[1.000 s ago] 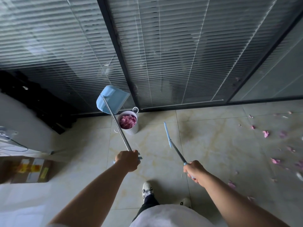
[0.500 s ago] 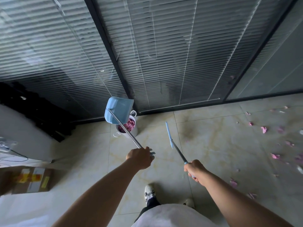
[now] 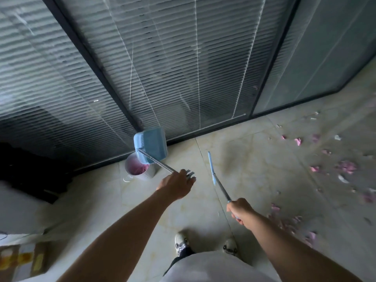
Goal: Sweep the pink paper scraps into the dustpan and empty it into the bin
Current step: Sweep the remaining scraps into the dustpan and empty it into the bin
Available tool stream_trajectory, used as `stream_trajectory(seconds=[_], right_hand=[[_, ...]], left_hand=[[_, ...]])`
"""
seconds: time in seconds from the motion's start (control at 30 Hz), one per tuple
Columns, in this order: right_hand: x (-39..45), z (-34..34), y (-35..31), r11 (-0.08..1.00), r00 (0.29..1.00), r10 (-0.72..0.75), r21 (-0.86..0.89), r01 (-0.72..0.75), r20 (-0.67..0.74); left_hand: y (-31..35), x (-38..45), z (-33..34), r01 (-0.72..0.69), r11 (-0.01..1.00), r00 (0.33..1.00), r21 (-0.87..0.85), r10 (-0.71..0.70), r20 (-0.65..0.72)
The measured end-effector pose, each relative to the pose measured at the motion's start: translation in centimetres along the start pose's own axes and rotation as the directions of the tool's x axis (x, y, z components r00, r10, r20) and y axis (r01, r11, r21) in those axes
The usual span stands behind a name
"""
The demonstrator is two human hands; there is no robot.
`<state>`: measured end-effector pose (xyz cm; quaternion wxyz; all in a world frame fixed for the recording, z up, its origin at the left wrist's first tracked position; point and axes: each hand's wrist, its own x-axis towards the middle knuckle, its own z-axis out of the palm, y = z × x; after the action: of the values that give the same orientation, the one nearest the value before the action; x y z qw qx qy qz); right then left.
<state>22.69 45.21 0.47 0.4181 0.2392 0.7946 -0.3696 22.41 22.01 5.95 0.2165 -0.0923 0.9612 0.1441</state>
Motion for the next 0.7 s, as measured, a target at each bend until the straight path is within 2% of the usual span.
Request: stream_trajectory(seconds=[0.2, 0.4, 0.6, 0.7], right_hand=[[-0.2, -1.3, 3.5, 0.991, 0.995, 0.057, 0.123, -0.047, -0.078], [-0.6, -3.5, 8.0, 0.968, 0.981, 0.129, 0.232, -0.094, -0.143], [-1.8, -5.8, 11.9, 0.926, 0.975, 0.174, 0.359, -0.115, -0.136], [-1.9, -7.2, 13.4, 0.918, 0.979, 0.178, 0.375, -0.13, -0.095]], left_hand=[[3.4, 1.1, 0.6, -0.086, 0.996, 0.996, -0.009, 0.086, 0.001], [7.9, 2.5, 2.1, -0.102, 0.985, 0.992, -0.137, 0.111, 0.059], [12.0, 3.3, 3.5, -0.082, 0.983, 0.992, -0.162, 0.096, 0.079], [13.8, 3.8, 4.3, -0.019, 0.982, 0.997, -0.189, 0.032, 0.069]])
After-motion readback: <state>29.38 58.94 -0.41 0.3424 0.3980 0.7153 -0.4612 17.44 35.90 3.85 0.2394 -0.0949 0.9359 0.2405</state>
